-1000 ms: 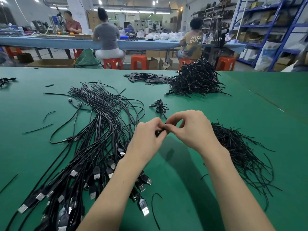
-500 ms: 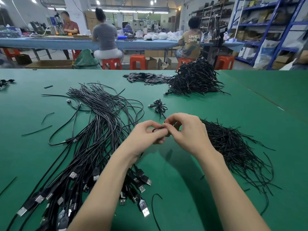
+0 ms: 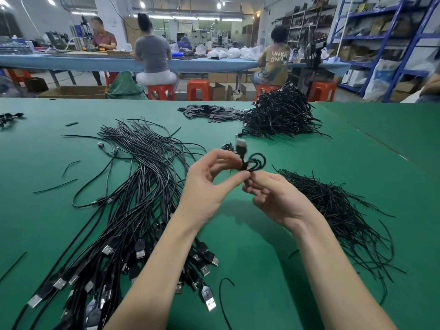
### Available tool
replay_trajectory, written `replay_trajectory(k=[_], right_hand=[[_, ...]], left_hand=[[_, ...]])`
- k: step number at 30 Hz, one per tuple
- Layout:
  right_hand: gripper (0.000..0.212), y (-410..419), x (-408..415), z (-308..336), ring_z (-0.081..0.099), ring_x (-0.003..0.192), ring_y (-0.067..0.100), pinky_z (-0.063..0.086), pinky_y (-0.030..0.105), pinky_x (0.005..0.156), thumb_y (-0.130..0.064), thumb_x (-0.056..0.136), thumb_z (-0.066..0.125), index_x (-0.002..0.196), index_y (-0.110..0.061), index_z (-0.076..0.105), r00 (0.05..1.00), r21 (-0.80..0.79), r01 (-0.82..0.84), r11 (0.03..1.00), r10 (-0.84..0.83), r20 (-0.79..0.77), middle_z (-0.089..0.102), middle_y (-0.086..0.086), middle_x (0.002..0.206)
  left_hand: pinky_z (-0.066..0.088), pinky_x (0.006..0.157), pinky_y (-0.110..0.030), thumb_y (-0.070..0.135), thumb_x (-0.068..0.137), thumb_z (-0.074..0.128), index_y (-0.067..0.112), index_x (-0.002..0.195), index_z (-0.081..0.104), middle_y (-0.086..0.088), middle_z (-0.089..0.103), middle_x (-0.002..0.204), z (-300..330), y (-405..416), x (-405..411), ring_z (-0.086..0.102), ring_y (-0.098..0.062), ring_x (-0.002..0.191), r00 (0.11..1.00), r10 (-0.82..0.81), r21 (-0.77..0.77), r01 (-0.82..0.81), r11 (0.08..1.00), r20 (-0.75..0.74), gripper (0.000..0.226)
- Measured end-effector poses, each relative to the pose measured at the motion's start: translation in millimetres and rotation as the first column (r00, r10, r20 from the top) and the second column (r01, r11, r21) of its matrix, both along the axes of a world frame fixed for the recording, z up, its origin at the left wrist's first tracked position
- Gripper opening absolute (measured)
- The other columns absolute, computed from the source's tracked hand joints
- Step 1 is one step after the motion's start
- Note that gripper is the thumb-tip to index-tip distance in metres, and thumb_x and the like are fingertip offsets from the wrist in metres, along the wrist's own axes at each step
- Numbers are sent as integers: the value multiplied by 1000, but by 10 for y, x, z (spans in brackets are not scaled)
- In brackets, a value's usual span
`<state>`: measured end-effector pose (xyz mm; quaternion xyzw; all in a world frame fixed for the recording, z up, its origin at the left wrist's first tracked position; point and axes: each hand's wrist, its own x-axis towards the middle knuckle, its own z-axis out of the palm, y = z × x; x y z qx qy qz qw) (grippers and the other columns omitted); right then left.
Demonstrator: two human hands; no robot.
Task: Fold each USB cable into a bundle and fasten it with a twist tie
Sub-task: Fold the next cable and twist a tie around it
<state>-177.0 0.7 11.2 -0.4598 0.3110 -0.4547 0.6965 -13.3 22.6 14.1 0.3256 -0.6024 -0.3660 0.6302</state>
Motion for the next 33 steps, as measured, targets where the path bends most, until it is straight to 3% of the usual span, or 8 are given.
replay_trajectory(k=[5, 10, 14, 19, 23, 25, 29, 33], right_hand=[[9, -60, 27, 8, 57, 63, 2, 43, 15, 51, -22, 92, 73, 86, -16, 77, 900, -348, 225, 910, -331, -284, 67, -10, 68], [8, -41, 73, 24, 55, 58, 3, 44, 18, 50, -22, 91, 75, 85, -17, 77, 827, -451, 290, 844, -458, -325, 67, -11, 64], [9, -37, 86, 48, 54, 55, 3, 40, 13, 45, -24, 88, 77, 84, -16, 76, 887, -131, 270, 954, -299, -352, 69, -9, 71], [12, -3, 170, 66, 47, 44, 3, 27, 8, 33, -13, 68, 78, 73, -8, 69, 956, 537, -125, 834, -42, 289, 63, -3, 66], [16, 26, 91, 141, 54, 54, 7, 39, 15, 45, -29, 86, 76, 99, -18, 73, 964, -20, 92, 996, -94, -248, 74, -5, 83], [21, 14, -15, 151, 56, 61, 9, 44, 17, 56, -30, 88, 78, 108, -29, 71, 804, -448, 96, 889, -334, -492, 75, -8, 98], [21, 18, -70, 192, 61, 65, 8, 40, 8, 61, -27, 84, 83, 101, -33, 72, 685, -808, -68, 586, -561, -464, 71, -18, 101], [14, 8, -62, 214, 63, 67, 13, 37, 13, 63, -36, 85, 79, 97, -38, 71, 622, -852, -142, 504, -624, -473, 70, -18, 97]], left_hand=[[44, 86, -20, 17, 89, 74, 37, 101, 75, 18, 71, 92, -70, -60, 59, 62, -2, 89, 967, 163, 114, -188, 976, 197, 24], [54, 83, -22, 11, 97, 62, 33, 110, 74, 12, 76, 99, -120, -81, 83, 64, -5, 87, 996, 22, 252, -42, 967, 81, 28], [50, 86, -14, 9, 92, 69, 25, 105, 74, 12, 76, 104, -162, -78, 50, 69, -1, 101, 996, 35, 224, -53, 973, 81, 22], [51, 88, -18, 3, 90, 70, 22, 104, 74, 6, 77, 102, -124, -76, 25, 71, -9, 98, 994, 75, 80, -81, 993, 74, 23], [51, 81, -15, 10, 91, 70, 14, 98, 73, 5, 77, 95, -101, -122, 111, 70, -4, 87, 993, 93, 168, -103, 980, 69, 8], [53, 89, -23, 17, 88, 75, 9, 103, 69, -5, 76, 104, -124, -139, 128, 70, -8, 92, 993, 116, 285, -112, 952, 3, 18], [51, 102, -36, 23, 86, 77, 5, 119, 66, -8, 74, 111, -168, -149, 113, 70, -17, 106, 996, 91, 391, -77, 917, -17, 39], [55, 88, -24, 25, 83, 79, 5, 124, 64, -2, 77, 105, -180, -153, 131, 71, -12, 102, 996, 71, 392, -45, 919, -53, 48]])
